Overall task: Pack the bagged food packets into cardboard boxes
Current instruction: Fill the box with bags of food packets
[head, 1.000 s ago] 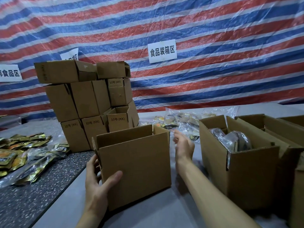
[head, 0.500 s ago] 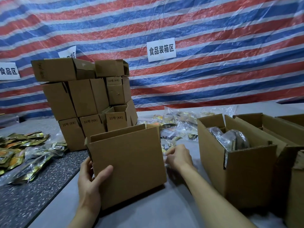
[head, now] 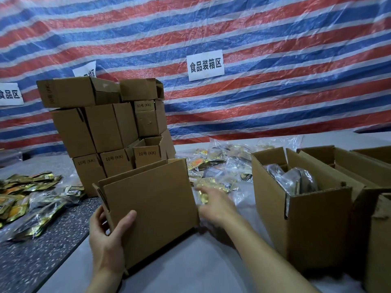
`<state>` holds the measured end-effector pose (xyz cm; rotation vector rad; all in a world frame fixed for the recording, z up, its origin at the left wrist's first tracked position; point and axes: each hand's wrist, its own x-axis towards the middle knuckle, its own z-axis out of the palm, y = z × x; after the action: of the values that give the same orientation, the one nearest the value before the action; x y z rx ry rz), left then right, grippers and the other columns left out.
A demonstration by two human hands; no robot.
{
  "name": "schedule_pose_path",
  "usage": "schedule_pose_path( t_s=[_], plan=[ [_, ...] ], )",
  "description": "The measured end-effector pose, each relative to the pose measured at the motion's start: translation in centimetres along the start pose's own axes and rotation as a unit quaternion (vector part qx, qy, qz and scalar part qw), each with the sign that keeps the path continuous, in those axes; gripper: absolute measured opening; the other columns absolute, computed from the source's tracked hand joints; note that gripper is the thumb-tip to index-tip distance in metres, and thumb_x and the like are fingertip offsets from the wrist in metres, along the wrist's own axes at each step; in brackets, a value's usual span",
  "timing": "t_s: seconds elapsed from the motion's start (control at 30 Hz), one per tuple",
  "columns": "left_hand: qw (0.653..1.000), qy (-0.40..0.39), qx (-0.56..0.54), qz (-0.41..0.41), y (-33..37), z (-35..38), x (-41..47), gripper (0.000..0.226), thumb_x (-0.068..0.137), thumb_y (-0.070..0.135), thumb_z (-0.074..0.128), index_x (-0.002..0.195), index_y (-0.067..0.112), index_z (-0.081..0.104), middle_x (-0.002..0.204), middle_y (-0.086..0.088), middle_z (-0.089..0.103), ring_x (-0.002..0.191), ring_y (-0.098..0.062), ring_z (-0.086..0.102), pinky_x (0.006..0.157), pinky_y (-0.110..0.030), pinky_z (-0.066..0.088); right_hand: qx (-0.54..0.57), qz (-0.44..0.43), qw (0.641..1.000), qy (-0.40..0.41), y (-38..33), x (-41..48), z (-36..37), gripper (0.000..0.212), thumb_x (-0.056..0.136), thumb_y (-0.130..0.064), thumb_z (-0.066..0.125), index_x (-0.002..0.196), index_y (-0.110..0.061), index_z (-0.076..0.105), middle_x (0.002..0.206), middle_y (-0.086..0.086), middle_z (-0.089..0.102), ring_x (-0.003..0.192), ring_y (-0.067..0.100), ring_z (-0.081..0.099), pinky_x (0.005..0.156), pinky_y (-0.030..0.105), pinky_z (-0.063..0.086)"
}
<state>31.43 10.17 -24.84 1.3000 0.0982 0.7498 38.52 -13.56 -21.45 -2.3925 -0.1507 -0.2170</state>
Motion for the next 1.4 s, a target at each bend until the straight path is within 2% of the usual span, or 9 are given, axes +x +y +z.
schedule_pose_path(
  t_s=[0.1, 0.3, 0.53, 0.63, 0.8, 1.0, 1.13, 1.3, 1.4],
  plan=[
    [1.0, 0.008, -0.005, 0.0, 0.1, -0.1, 0.2, 0.111, 0.043, 0.058, 0.083, 0.143, 0.024, 0.047, 0.135, -0.011, 0.058, 0.116, -0.036, 0.062, 0.087, -0.05, 0.056, -0.102, 0.023, 0.992, -0.064, 0.1, 0.0, 0.5, 0.04, 0.089, -0.022, 0.062, 0.127, -0.033, 0.067, 0.135, 0.003, 0.057, 0.131, 0.025, 0.049, 0.107, 0.034, 0.04],
    [1.0, -0.016, -0.003, 0.008, -0.1, 0.1, 0.0, 0.108, 0.043, 0.055, 0.082, 0.14, 0.019, 0.051, 0.132, -0.014, 0.061, 0.11, -0.034, 0.065, 0.077, -0.038, 0.054, -0.031, 0.069, 0.996, -0.055, 0.8, 0.0, -0.9, 0.031, 0.084, -0.003, 0.057, 0.089, -0.024, 0.08, 0.109, 0.007, 0.073, 0.101, 0.028, 0.068, 0.09, 0.036, 0.057],
    [0.999, -0.034, 0.005, 0.007, -0.1, 0.3, -0.1, 0.101, 0.045, 0.054, 0.083, 0.137, 0.024, 0.053, 0.128, -0.015, 0.063, 0.11, -0.038, 0.065, 0.084, -0.05, 0.056, -0.088, 0.14, 0.986, -0.017, 0.9, 1.0, -1.3, 0.035, 0.087, -0.019, 0.058, 0.121, -0.028, 0.062, 0.137, 0.007, 0.05, 0.132, 0.033, 0.037, 0.098, 0.044, 0.034],
    [0.999, -0.037, 0.003, 0.005, 0.0, 0.3, -0.1, 0.099, 0.045, 0.053, 0.083, 0.136, 0.025, 0.054, 0.128, -0.014, 0.064, 0.112, -0.039, 0.064, 0.089, -0.057, 0.056, -0.124, 0.154, 0.98, -0.022, 1.1, 1.0, -0.6, 0.041, 0.085, -0.025, 0.069, 0.124, -0.017, 0.059, 0.136, 0.007, 0.05, 0.13, 0.031, 0.044, 0.099, 0.04, 0.039],
    [0.999, -0.039, -0.002, -0.009, 0.2, 0.3, -0.1, 0.105, 0.042, 0.052, 0.084, 0.138, 0.024, 0.053, 0.129, -0.015, 0.063, 0.112, -0.041, 0.064, 0.091, -0.063, 0.055, -0.076, 0.162, 0.982, 0.053, 1.5, 1.0, -0.8, 0.021, 0.094, -0.016, 0.051, 0.108, -0.013, 0.066, 0.118, 0.01, 0.067, 0.113, 0.032, 0.06, 0.098, 0.038, 0.044],
    [0.999, -0.045, -0.001, -0.011, 0.3, 0.4, -0.2, 0.107, 0.042, 0.052, 0.084, 0.139, 0.022, 0.052, 0.129, -0.016, 0.063, 0.11, -0.041, 0.065, 0.089, -0.059, 0.056, 0.115, 0.154, 0.971, 0.142, 0.2, 1.5, -2.5, 0.023, 0.101, -0.023, 0.042, 0.111, -0.009, 0.058, 0.114, 0.014, 0.063, 0.103, 0.034, 0.059, 0.084, 0.036, 0.045],
    [0.999, -0.047, -0.008, -0.016, 0.3, 0.3, -0.3, 0.107, 0.043, 0.051, 0.085, 0.14, 0.022, 0.051, 0.131, -0.016, 0.062, 0.112, -0.042, 0.065, 0.091, -0.062, 0.055, 0.3, 0.15, 0.918, 0.212, -1.3, 1.9, -4.3, 0.014, 0.096, -0.01, 0.039, 0.091, -0.012, 0.053, 0.093, 0.012, 0.06, 0.077, 0.027, 0.054, 0.071, 0.038, 0.053],
    [0.998, -0.053, -0.006, -0.011, 0.2, 0.3, -0.4, 0.102, 0.045, 0.052, 0.084, 0.137, 0.023, 0.054, 0.128, -0.014, 0.065, 0.11, -0.04, 0.066, 0.09, -0.059, 0.056, 0.626, 0.168, 0.744, 0.161, -2.7, 1.6, -6.3, 0.036, 0.081, 0.011, 0.032, 0.1, -0.006, 0.057, 0.107, 0.017, 0.065, 0.08, 0.031, 0.072, 0.068, 0.052, 0.062],
    [0.998, -0.056, -0.005, -0.013, 0.2, 0.3, -0.3, 0.103, 0.044, 0.052, 0.084, 0.138, 0.022, 0.053, 0.128, -0.014, 0.065, 0.109, -0.038, 0.066, 0.089, -0.058, 0.057, 0.639, 0.207, 0.731, 0.119, -2.1, 1.1, -6.5, 0.033, 0.079, 0.006, 0.031, 0.1, -0.007, 0.053, 0.105, 0.012, 0.059, 0.066, 0.021, 0.07, 0.08, 0.063, 0.056]
  ],
)
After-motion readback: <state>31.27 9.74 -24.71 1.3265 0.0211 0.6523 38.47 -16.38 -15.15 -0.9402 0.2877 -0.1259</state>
